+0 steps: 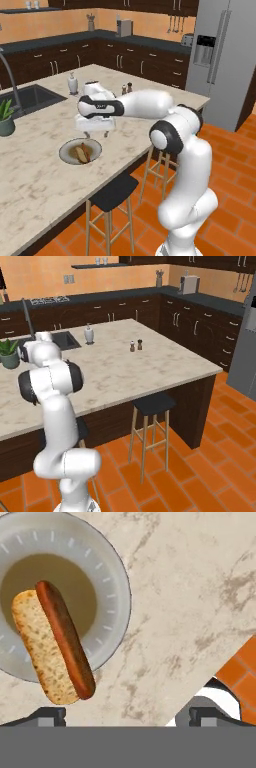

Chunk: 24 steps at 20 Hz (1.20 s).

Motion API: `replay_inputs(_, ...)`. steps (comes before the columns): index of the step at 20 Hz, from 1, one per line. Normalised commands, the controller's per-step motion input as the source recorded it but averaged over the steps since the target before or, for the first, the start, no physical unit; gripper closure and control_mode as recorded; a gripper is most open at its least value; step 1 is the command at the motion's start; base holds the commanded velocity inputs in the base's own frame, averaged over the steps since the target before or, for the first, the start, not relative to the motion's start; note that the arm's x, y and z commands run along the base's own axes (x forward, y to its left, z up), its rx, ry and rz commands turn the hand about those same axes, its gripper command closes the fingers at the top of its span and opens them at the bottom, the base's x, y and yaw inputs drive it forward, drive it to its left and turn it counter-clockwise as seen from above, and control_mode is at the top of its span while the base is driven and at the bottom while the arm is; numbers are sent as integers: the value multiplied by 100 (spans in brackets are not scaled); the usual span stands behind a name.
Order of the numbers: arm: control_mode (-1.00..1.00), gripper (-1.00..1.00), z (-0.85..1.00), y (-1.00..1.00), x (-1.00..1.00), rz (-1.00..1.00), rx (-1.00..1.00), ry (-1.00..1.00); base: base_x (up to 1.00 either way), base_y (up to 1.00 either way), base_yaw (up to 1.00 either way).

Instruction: Place one bun and one sausage from the bowl on each plate.

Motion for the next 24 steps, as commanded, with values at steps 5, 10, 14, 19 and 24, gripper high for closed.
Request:
replay_inputs(5, -100, -100, -8, -56, -100, 26, -4, 0, 0, 0, 0)
replay_inputs(10, 100, -100, -8, -12, -40, 11, -2, 0, -60, -1, 16)
replay_inputs(14, 100, -100, 0, 0, 0, 0, 0, 0, -100, 35, 37)
replay_inputs(19, 100, -100, 0, 0, 0, 0, 0, 0, -75, 86, 37)
replay_inputs(24, 100, -100, 0, 0, 0, 0, 0, 0, -41, 100, 22)
